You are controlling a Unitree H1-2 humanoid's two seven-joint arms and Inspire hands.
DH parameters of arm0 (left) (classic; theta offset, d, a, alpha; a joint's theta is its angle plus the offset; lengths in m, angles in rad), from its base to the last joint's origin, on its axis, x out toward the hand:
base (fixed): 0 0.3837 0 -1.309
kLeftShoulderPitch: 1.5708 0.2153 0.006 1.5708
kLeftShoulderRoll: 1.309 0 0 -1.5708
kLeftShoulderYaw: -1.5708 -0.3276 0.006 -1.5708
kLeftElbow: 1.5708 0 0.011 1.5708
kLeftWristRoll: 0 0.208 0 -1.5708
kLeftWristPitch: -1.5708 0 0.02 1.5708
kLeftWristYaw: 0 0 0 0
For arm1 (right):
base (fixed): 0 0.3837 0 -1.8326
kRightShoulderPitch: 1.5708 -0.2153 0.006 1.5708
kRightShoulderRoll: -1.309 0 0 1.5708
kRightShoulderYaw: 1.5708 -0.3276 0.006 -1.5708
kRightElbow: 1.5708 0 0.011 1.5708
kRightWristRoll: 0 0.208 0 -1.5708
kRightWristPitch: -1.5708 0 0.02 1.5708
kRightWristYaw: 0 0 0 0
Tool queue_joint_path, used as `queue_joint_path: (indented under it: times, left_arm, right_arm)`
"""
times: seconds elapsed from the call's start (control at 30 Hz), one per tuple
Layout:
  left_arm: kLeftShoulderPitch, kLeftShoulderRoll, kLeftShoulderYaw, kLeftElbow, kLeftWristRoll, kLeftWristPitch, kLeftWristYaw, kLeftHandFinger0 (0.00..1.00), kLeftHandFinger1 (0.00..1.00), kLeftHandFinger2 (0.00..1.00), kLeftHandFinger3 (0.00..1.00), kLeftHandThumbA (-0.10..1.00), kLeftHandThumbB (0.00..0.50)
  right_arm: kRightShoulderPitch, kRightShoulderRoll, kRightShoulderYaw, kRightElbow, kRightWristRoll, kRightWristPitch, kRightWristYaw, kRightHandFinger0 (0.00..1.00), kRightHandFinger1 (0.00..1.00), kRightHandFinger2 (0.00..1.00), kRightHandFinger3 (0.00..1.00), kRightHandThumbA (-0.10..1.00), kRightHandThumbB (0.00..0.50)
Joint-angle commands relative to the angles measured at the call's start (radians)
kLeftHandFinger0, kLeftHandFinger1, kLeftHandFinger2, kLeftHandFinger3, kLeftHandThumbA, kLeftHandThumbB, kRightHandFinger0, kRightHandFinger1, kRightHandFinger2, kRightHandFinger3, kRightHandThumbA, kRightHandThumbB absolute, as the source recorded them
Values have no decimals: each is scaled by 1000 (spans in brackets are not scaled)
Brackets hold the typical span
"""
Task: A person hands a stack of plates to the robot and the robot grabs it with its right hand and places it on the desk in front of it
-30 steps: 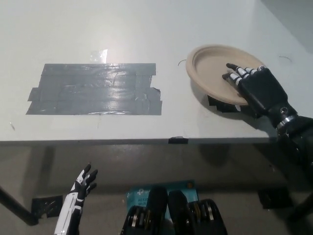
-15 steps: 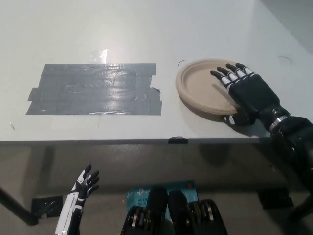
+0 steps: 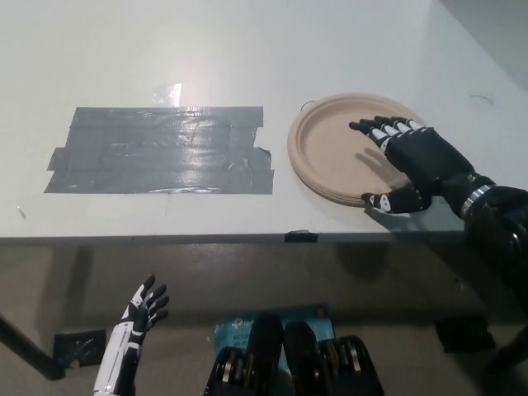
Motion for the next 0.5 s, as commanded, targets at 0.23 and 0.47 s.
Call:
queue_joint_path:
  times: [0.23,0.47]
  left_arm:
    - [-71,32,7,-50,-34,37,-37,904,920,943,1000,1000,218]
    - [-135,27,6,-29,-20,52,-28,925,941,966,1000,1000,222]
  right_arm:
    - [-275,-258,-308,-589,1555,412,386,1000,1000,1000,1000,1000,500]
    - [-273,-169,-563,-688,1249,345,152,1000,1000,1000,1000,1000,500]
